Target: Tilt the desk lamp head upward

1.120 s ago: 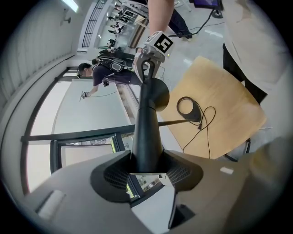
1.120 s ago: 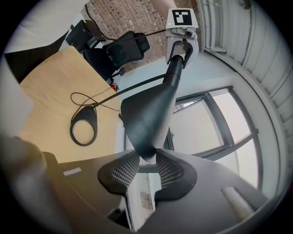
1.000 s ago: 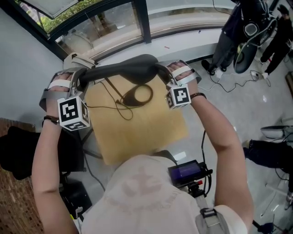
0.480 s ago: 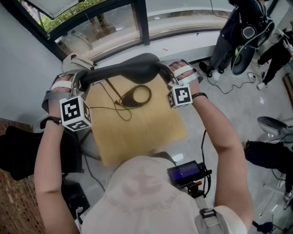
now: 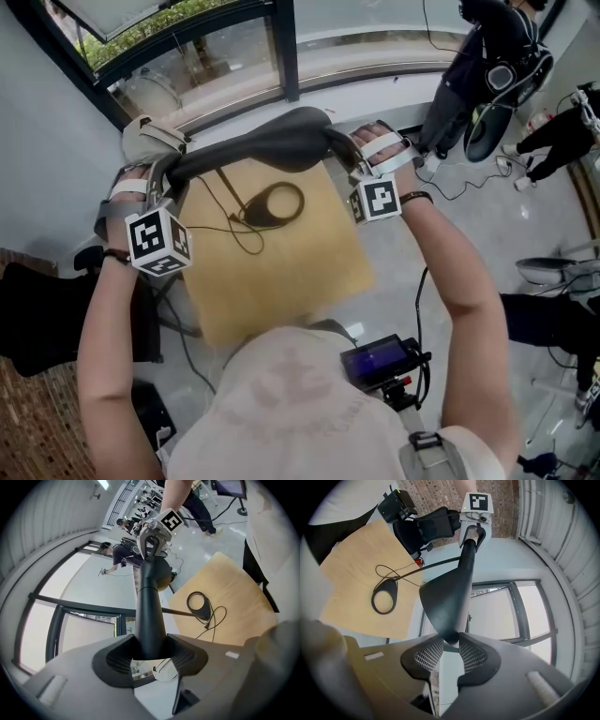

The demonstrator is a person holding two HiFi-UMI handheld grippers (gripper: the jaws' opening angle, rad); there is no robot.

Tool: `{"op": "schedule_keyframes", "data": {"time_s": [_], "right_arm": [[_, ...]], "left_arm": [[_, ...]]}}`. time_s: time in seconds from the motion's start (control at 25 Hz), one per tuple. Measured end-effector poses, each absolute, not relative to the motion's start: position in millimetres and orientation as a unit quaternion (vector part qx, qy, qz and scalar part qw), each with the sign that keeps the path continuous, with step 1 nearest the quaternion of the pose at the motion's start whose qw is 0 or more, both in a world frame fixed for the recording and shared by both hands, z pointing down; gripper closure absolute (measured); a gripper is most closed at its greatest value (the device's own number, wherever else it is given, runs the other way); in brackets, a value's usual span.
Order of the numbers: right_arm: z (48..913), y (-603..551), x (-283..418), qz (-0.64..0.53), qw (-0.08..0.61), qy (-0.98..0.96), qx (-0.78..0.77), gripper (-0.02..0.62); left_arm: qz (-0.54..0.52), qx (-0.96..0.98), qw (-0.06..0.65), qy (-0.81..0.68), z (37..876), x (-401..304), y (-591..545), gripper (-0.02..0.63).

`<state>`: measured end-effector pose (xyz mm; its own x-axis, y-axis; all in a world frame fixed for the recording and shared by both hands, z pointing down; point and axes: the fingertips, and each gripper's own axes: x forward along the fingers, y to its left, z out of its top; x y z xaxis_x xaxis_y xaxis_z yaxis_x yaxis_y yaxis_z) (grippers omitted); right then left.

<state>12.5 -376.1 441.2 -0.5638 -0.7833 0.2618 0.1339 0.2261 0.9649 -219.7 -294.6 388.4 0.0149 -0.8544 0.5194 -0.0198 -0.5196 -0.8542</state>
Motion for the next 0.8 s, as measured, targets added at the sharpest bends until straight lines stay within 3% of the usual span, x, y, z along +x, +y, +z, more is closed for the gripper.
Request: {"op": "schedule_keyframes", "data": {"time_s": [0.8], "right_arm": [[384,-379,17,-0.642,0.447,-0.585,0.215,0.489]], "left_arm": [[-0.520,-0.673,0.331,0.409,399,-221,-300,0.387]]}}
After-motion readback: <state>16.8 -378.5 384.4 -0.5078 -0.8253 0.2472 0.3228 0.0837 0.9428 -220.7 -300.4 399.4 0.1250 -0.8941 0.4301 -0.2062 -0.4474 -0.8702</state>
